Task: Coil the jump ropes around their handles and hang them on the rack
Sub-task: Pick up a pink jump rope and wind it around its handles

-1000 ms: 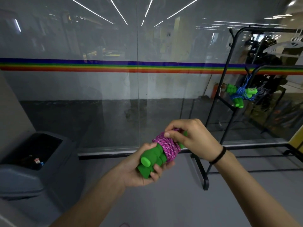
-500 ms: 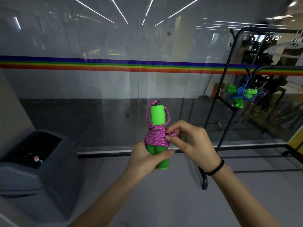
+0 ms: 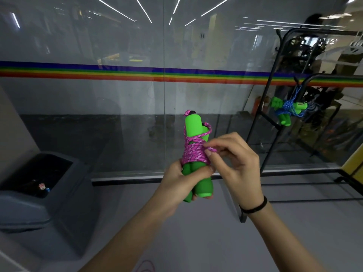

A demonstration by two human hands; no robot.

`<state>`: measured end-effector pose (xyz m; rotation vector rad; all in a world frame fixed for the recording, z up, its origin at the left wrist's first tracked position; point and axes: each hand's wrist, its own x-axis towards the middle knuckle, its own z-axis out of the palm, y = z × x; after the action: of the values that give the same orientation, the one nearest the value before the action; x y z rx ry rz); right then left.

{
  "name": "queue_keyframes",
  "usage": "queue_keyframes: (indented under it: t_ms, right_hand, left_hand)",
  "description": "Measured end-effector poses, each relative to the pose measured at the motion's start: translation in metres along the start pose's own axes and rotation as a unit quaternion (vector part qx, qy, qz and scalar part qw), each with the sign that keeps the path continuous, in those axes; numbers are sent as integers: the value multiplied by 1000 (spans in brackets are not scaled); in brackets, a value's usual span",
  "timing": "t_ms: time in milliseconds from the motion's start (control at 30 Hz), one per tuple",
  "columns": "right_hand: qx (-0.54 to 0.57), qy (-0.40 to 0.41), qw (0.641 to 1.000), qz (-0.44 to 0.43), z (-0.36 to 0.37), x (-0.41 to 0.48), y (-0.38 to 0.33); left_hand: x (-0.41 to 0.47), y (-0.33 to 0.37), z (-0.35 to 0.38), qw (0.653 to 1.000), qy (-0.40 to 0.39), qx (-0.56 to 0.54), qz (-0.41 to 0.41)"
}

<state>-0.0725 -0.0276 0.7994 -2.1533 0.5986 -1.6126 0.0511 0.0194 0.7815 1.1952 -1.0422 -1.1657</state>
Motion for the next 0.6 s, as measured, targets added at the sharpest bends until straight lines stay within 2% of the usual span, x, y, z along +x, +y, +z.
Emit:
queue_keyframes:
  t_ms: [167,367,500,600]
  right_hand:
    - [-11,2,1000,26,-3,-2,1]
    - [69,-52,995,50,-7,2,-11]
    - [127,-68,983,116,-13,5,-18]
    - [132,-127,967,176,-21,12,-22]
  left_hand:
    - [0,3,-3,997,-35,-57,-23]
    - [-3,4,-4,997,-43,-64,16]
    - [-5,4,-8,997,-39,-51,45]
    - [-7,2,-12,997,-48,-28,51]
